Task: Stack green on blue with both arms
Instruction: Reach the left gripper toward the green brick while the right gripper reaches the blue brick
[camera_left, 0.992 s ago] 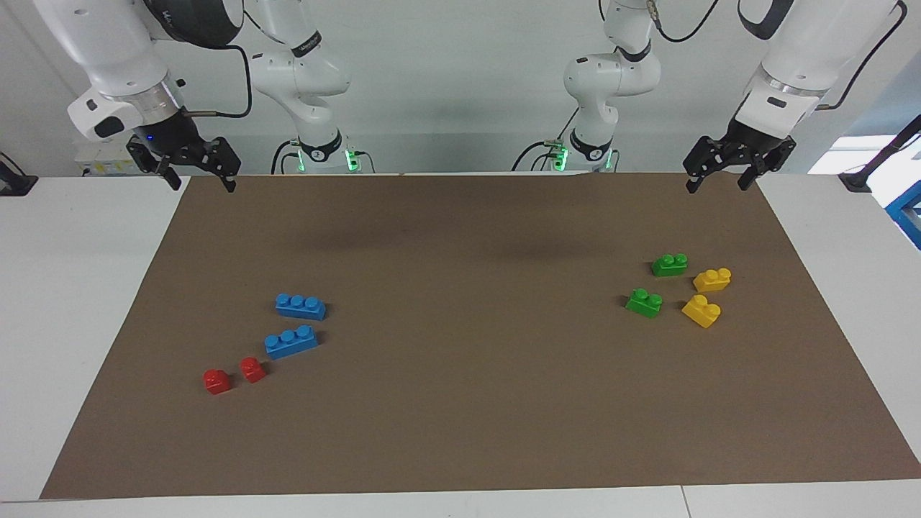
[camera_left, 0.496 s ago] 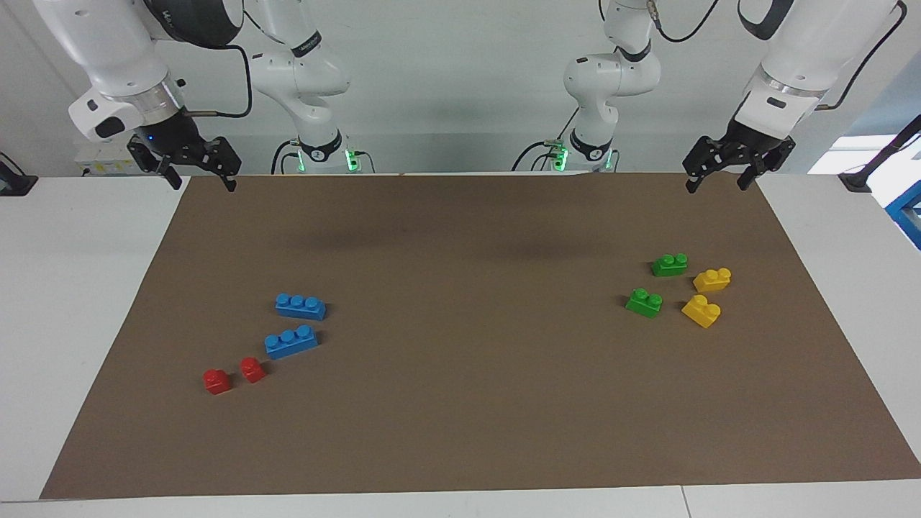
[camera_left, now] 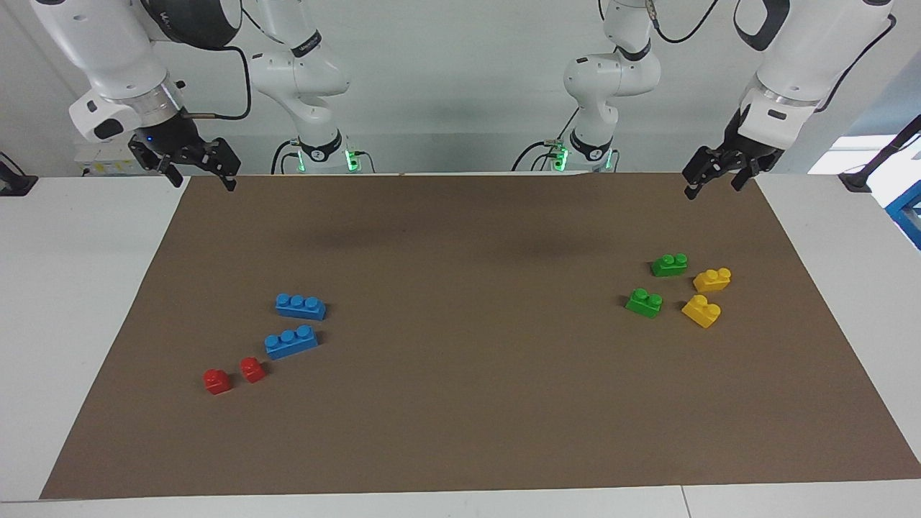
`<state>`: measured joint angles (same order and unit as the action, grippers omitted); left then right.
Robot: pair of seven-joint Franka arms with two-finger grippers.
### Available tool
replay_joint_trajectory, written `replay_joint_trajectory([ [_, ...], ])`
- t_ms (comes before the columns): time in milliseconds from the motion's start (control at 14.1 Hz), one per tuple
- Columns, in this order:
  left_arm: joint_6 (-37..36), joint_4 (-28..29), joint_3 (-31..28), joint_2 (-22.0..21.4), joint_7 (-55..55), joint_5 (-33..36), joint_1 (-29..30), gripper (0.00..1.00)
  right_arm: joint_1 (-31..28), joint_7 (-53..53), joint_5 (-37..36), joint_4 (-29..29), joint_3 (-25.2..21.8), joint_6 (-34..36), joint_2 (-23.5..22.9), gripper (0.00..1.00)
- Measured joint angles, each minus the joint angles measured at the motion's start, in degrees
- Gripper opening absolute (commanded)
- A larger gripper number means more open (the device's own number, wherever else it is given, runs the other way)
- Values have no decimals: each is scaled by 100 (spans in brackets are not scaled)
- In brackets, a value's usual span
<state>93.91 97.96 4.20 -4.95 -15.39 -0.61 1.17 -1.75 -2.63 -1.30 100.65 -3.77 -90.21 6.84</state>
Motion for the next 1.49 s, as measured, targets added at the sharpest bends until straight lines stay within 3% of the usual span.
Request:
replay_joint_trajectory([
  [283, 470, 571, 2, -254, -880, 0, 0, 100, -176, -864, 205, 27, -30, -252, -324, 97],
  [921, 1448, 1453, 33, -308, -2635, -2, -12, 100, -538, -3555, 1671, -140, -59, -730, -1254, 93],
  [1134, 1590, 1662, 34, -310, -3334, -2, -13, 100, -630, -4147, 2016, -449, -68, -767, -1660, 90],
  [1488, 1669, 1937, 16, -293, -3547, -2, -6, 100, -661, -4590, 2184, -584, -58, -1215, -2225, 90],
])
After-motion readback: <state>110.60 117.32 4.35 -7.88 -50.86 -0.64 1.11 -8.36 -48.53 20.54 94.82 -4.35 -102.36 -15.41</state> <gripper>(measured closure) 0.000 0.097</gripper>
